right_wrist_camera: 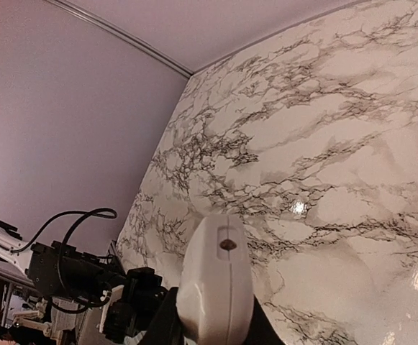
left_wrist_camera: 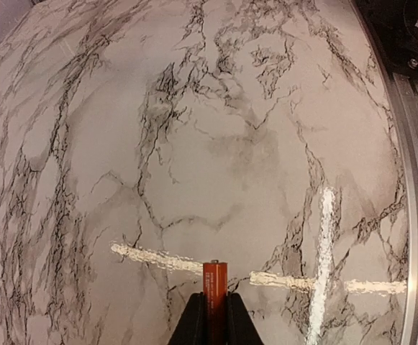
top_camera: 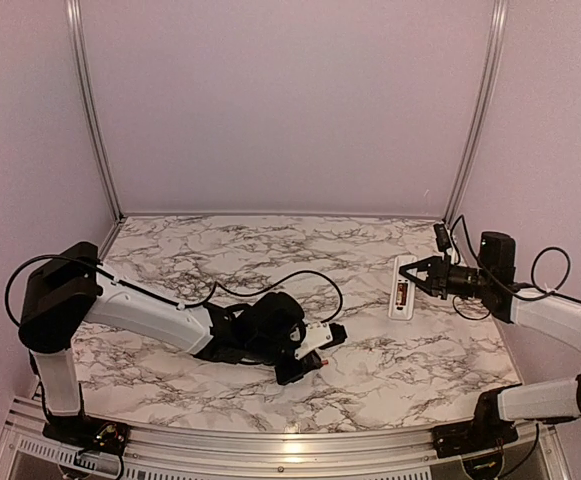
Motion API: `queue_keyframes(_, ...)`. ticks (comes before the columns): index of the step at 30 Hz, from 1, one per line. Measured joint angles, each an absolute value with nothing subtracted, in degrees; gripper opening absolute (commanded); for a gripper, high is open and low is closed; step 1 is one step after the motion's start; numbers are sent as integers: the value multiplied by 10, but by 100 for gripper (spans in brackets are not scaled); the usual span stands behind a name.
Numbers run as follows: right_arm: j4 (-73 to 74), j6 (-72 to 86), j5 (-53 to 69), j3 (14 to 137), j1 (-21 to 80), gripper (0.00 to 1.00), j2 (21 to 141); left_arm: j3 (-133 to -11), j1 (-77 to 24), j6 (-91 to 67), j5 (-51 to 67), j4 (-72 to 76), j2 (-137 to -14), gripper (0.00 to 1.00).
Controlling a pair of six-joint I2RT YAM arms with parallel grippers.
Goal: Load the batteries into the remote control
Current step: Pick up the battery from the center of the board, then place the battery at the center of the board.
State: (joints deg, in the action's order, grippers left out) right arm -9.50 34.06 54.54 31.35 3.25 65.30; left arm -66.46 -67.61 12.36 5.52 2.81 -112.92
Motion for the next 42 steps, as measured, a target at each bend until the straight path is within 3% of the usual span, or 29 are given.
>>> queue_keyframes(9, -103, 342, 554, 314, 46, 0, 654, -515, -677, 151, 83, 210, -966, 0)
queue_keyframes(18, -103, 337, 555, 330, 83, 0, 667, -422, -677, 169, 80, 218, -855, 0)
queue_keyframes(26, -113, 333, 556, 339, 117, 0, 686, -481, -672, 87, 9, 11, -835, 0)
queue_keyframes(34, -160, 343, 567, 339, 129, 0, 697, -544, -646, -41, -26, -205, -875, 7)
queue_keyframes(42, -185, 353, 572, 339, 144, 0, 710, -551, -605, -112, -20, -282, -931, 8)
